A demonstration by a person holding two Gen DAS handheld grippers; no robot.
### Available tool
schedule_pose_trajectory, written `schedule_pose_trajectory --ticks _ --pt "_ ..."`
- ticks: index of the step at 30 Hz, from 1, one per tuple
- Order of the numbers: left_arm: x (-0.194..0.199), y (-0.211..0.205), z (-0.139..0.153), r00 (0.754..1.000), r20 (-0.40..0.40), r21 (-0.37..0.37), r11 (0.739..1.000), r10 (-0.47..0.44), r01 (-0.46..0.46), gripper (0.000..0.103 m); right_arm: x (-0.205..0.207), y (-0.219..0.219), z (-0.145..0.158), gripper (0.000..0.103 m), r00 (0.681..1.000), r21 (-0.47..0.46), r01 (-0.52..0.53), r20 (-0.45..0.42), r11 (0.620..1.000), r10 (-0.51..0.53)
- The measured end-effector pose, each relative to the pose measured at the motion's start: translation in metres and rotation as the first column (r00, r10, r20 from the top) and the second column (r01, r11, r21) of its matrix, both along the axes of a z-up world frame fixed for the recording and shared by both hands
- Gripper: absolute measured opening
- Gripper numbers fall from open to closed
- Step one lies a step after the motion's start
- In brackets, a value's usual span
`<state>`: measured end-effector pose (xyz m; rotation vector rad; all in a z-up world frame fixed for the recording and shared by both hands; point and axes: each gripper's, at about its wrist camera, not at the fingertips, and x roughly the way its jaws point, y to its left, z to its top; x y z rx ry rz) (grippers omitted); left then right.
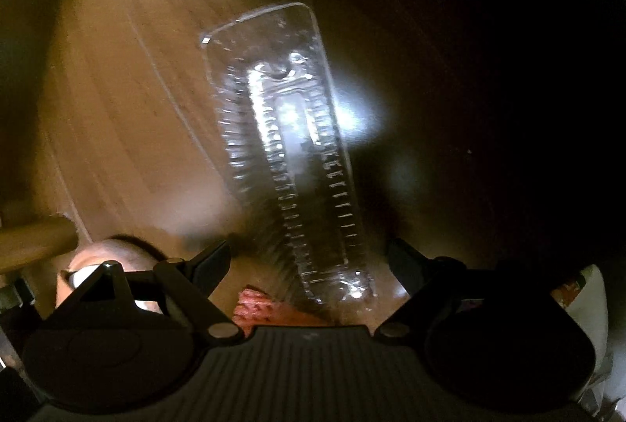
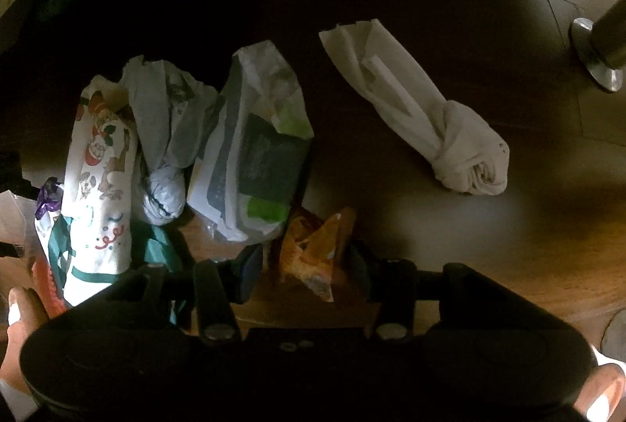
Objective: Collect trash
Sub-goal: 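Grasp clear plastic tray with left tool while right tool grasps orange chip packet, then carry plastic tray and chip packet to teal bin and open both grippers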
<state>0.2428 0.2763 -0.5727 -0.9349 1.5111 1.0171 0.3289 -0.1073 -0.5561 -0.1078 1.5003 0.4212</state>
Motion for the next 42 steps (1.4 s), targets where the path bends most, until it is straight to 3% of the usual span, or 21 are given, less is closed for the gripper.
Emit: schedule_pose_trajectory --ticks 4,5,7,10,12,20,26,34,42 --pt "0.004 0.0 -0.001 1.0 0.016 0.001 1.0 -0.01 0.01 0.086 -0.002 -0.002 -0.002 0.045 1.0 -0.012 0.002 -0.001 1.0 -0.002" --pt "0.005 0.0 -0.001 1.0 0.02 0.001 1.0 -0.015 0.015 0.084 -0.003 -0.003 -0.003 0.036 1.0 -0.025 0.0 -0.023 1.0 -0.001" --pt "0.007 -0.001 0.001 0.999 0.038 -0.002 1.0 -0.022 0.023 0.074 -0.004 -0.006 -0.001 0.035 1.0 -0.03 0.011 -0.02 1.0 -0.012" --pt "0.011 -0.006 0.006 0.999 0.043 -0.01 1.0 -0.015 0.015 0.051 -0.009 -0.007 0.003 0.033 1.0 -0.033 0.016 -0.008 0.999 -0.017" --pt "0.014 -0.008 0.009 0.999 0.026 -0.011 1.0 -0.023 0.023 0.046 -0.014 -0.007 0.01 0.033 1.0 -0.04 0.022 -0.003 0.999 -0.022" --pt "0.005 -0.024 0.034 1.0 -0.005 -0.016 1.0 -0.015 0.015 0.046 -0.032 -0.021 0.061 0.032 0.996 -0.029 0.084 0.016 0.996 -0.084" --pt "0.0 -0.047 0.077 1.0 0.013 -0.04 0.999 -0.008 0.008 0.046 -0.034 -0.034 0.114 0.032 0.99 -0.034 0.127 0.058 0.991 -0.125" --pt "-0.015 -0.091 0.147 0.995 0.09 -0.084 0.996 -0.037 0.044 0.046 -0.05 -0.048 0.196 0.032 0.97 0.0 0.201 0.142 0.98 -0.199" --pt "-0.04 -0.123 0.222 0.973 0.194 -0.082 0.987 -0.124 0.142 0.046 -0.081 -0.073 0.272 0.032 0.939 0.023 0.276 0.206 0.961 -0.275"
